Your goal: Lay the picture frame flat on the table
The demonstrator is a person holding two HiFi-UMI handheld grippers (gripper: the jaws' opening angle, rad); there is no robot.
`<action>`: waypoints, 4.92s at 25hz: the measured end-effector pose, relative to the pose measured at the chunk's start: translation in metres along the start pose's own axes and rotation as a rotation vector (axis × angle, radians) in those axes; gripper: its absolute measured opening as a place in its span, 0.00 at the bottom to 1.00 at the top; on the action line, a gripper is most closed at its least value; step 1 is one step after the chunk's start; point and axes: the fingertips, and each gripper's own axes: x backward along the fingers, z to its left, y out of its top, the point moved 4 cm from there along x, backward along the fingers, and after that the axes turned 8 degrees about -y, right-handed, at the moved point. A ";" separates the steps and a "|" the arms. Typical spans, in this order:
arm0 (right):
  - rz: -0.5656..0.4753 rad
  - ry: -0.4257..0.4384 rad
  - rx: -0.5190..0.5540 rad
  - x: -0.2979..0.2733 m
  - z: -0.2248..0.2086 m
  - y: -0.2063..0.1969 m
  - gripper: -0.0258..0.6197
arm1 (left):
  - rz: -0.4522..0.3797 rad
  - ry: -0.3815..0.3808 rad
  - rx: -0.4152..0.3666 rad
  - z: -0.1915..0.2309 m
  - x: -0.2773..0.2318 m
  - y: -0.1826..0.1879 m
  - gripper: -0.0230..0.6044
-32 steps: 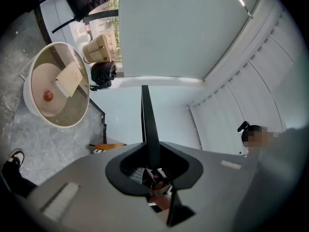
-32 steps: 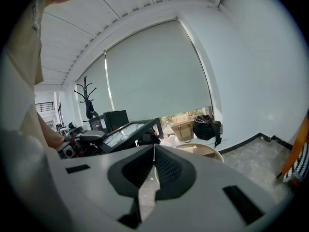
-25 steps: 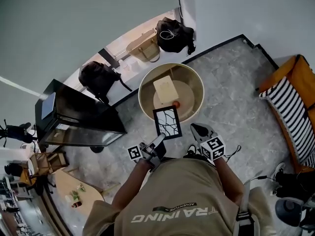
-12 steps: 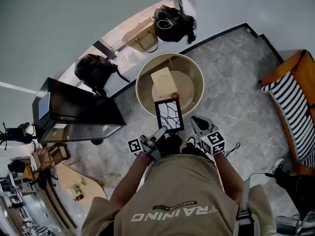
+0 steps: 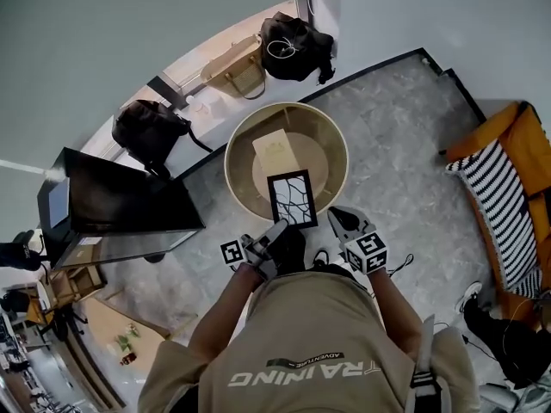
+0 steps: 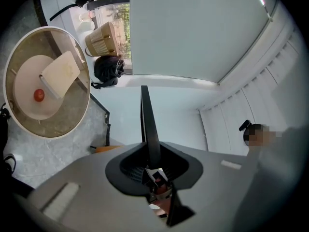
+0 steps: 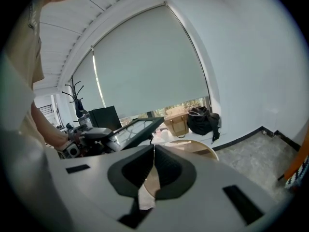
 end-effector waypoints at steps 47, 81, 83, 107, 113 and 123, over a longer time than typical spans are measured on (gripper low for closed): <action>0.212 -0.053 -0.008 -0.439 -0.205 -0.090 0.05 | 0.118 0.213 0.003 0.327 -0.086 0.330 0.15; 0.263 -0.078 -0.122 -0.464 -0.252 -0.125 0.05 | 0.203 0.728 -0.002 0.433 -0.111 0.383 0.15; 0.258 -0.072 -0.126 -0.465 -0.249 -0.125 0.05 | 0.243 0.806 -0.080 0.433 -0.113 0.379 0.15; 0.261 -0.030 -0.107 -0.474 -0.234 -0.122 0.05 | 0.426 1.225 -0.625 0.437 -0.110 0.367 0.38; 0.262 -0.026 -0.090 -0.464 -0.230 -0.118 0.05 | 0.408 1.195 -0.704 0.420 -0.116 0.368 0.40; 0.223 -0.030 -0.056 -0.414 -0.206 -0.063 0.05 | 0.452 1.006 -0.924 0.330 -0.125 0.324 0.05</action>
